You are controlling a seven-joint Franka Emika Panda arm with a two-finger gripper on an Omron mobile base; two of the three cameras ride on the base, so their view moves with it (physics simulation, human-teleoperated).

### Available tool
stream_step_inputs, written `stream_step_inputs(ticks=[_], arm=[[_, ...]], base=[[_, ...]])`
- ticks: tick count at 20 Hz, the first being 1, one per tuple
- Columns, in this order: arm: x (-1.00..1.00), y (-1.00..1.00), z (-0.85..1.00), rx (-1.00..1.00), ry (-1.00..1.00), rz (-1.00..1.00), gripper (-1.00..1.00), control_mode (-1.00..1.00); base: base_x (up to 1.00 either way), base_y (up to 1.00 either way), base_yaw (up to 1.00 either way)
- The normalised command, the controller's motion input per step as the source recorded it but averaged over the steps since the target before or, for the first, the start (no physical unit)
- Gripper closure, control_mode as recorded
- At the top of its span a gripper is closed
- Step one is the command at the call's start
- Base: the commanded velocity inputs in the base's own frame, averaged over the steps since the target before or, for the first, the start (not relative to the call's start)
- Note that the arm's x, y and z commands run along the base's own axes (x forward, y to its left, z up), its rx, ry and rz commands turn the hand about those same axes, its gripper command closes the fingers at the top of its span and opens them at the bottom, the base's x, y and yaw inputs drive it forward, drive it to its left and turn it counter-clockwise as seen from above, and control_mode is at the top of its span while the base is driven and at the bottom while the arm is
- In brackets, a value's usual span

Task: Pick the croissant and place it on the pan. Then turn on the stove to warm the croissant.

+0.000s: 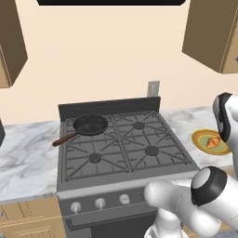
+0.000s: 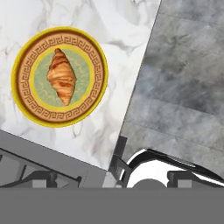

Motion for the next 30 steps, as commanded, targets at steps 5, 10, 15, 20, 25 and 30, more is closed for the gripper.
stream_step_inputs(ticks=[5, 10, 15, 20, 25, 30], arm=[[0.11, -0.09, -0.09, 0.03, 0.0, 0.0, -1.0, -1.0], [0.13, -0.12, -0.1, 0.04, 0.0, 0.0, -1.0, -1.0], [0.15, -0.09, -0.13, 0.03, 0.0, 0.0, -1.0, -1.0], [0.17, -0.07, -0.14, 0.02, 0.0, 0.0, -1.0, -1.0], [0.16, -0.09, -0.17, 0.02, 0.0, 0.0, -1.0, -1.0], [0.13, -0.12, -0.18, 0.01, 0.0, 0.01, -1.0, -1.0]], base=[[0.0, 0.0, 0.0], [0.0, 0.0, 0.0], [0.0, 0.0, 0.0], [0.0, 0.0, 0.0], [0.0, 0.0, 0.0], [0.0, 0.0, 0.0]])
